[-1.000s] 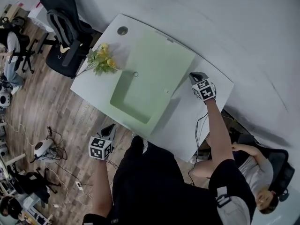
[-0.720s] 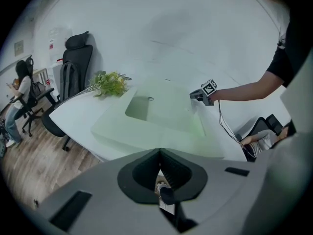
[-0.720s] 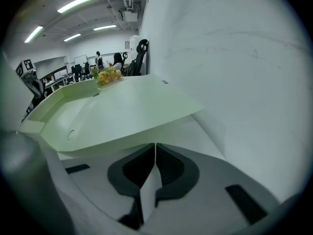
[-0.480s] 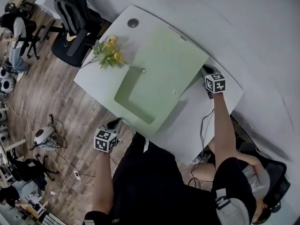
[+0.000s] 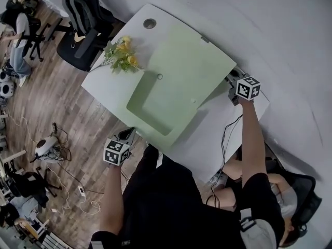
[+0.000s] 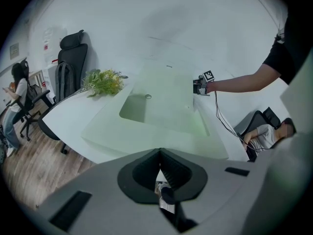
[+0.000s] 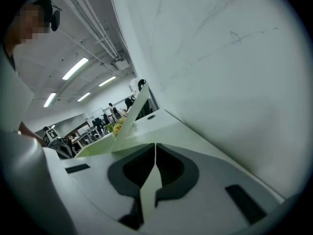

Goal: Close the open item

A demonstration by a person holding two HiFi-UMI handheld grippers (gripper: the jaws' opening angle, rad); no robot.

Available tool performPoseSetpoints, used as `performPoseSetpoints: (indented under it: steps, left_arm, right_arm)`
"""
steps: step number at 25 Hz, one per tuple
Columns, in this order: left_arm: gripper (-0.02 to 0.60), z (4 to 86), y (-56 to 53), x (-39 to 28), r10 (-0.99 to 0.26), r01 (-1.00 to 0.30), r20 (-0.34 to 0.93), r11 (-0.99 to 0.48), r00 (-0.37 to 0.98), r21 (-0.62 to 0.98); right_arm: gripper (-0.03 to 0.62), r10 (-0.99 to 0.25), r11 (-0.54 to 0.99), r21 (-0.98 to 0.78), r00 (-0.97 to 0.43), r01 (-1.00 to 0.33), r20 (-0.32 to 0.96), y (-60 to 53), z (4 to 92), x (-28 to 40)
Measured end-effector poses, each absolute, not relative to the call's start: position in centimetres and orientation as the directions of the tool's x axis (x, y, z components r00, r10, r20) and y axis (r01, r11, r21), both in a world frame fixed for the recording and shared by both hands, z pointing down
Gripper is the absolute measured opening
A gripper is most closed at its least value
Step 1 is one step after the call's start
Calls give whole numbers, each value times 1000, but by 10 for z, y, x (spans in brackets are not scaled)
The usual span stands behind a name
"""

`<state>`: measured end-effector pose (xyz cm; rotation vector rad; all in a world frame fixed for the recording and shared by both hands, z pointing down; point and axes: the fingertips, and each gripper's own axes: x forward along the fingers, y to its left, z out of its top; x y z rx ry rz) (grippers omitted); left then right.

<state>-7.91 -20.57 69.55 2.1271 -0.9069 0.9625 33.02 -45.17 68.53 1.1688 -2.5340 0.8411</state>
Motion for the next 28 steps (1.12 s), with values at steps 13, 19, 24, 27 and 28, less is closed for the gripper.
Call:
performPoseSetpoints:
  steps: [13,19,24,27,28]
  left_arm:
    - [5,700,-200,-75,-327,-779,792,-565,515,274]
    - [5,699,-200,-74,-336,-774,781,-569,527,277]
    - [5,696,-199,-76,-344,-774,778,-573,526,270]
    - [5,695,-198,-76,-346,-771,778,-580,525,262]
    - [5,695,-197,-77,-346,-770,779,-583,523,259]
  right_arm:
    - [8,-342,743,-483,-883,-464,321,-406,614,260]
    - [8,-175,794,-525,-942,-306,285,-374,590,221]
    - [8,-43,818,-533,-947,-216,317,-350,585,188]
    - [8,-24,851,-479,-927,-216,375,-351,584,172]
    - [8,-19,863,-458,-920,-214,392,-353,583,165]
